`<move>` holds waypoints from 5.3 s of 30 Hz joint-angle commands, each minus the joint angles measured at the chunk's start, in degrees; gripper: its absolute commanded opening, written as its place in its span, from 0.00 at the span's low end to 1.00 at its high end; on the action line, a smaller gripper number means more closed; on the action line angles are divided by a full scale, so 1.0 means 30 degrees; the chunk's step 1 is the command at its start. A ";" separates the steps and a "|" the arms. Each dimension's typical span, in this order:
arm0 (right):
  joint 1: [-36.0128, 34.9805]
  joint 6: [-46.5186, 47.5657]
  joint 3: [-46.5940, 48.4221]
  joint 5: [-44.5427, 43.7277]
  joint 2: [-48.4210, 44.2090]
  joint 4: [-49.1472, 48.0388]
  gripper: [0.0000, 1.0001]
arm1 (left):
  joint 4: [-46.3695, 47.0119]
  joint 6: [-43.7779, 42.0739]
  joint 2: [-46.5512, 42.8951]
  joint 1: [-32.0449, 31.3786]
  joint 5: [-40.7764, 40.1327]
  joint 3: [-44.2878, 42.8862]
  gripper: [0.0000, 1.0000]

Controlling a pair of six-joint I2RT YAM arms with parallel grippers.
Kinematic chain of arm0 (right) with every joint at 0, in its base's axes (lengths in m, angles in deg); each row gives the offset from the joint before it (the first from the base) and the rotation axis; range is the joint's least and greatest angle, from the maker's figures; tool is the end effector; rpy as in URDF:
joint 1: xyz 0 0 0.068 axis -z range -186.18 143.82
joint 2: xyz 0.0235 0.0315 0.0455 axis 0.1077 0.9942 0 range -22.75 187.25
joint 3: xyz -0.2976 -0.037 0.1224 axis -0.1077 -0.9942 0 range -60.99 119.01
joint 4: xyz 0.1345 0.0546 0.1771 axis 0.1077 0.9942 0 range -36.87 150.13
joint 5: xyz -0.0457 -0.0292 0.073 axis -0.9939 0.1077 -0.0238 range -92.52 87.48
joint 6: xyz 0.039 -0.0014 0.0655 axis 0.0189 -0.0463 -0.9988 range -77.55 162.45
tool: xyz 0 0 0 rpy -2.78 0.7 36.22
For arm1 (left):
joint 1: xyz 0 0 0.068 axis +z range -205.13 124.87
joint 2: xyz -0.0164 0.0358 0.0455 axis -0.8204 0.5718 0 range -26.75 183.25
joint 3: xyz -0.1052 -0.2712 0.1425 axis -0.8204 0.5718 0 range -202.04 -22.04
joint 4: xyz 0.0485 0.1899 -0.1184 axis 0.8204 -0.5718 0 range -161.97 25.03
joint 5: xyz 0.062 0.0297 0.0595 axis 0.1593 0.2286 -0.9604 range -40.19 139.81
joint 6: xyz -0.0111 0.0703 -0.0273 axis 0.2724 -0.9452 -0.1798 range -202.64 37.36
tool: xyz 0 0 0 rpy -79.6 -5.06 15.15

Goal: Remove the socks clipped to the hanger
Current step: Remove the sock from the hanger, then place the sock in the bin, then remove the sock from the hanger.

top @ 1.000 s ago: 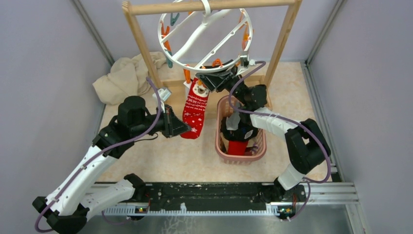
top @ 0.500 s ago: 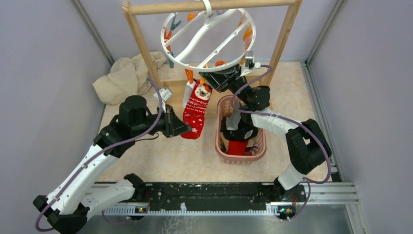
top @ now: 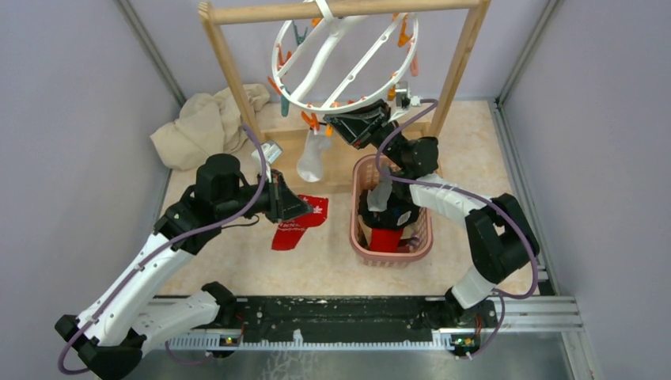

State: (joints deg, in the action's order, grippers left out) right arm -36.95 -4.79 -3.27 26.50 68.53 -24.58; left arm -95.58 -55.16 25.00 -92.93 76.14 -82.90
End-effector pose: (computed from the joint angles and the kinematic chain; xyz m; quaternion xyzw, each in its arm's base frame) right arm 0.2666 0.1950 0.4547 -0.1744 0.4064 0.6370 0.6314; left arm 0.0967 -0.1112 0.4063 0.2000 0.7901 -0.4541 0.3599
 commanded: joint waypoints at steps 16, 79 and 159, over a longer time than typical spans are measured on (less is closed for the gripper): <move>0.0374 0.0001 -0.1389 0.0572 -0.0664 0.0414 0.59 | 0.1522 0.0772 -0.0023 -0.0056 0.1265 -0.0296 0.01; 0.0645 0.9400 -0.2443 -1.3048 -1.9178 3.1331 0.79 | 1.5972 0.6387 0.8449 -0.4802 0.4897 0.1724 0.04; 0.0638 0.8752 -0.3529 -0.8810 -1.7018 2.8400 0.82 | 0.2506 -0.2156 0.0476 -0.7640 -1.5634 0.1328 0.99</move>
State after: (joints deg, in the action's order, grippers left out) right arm -35.28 22.68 -13.76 -1.31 18.20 64.77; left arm -87.91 -64.80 28.43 -123.81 23.49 -81.90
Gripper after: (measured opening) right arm 0.819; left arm 0.988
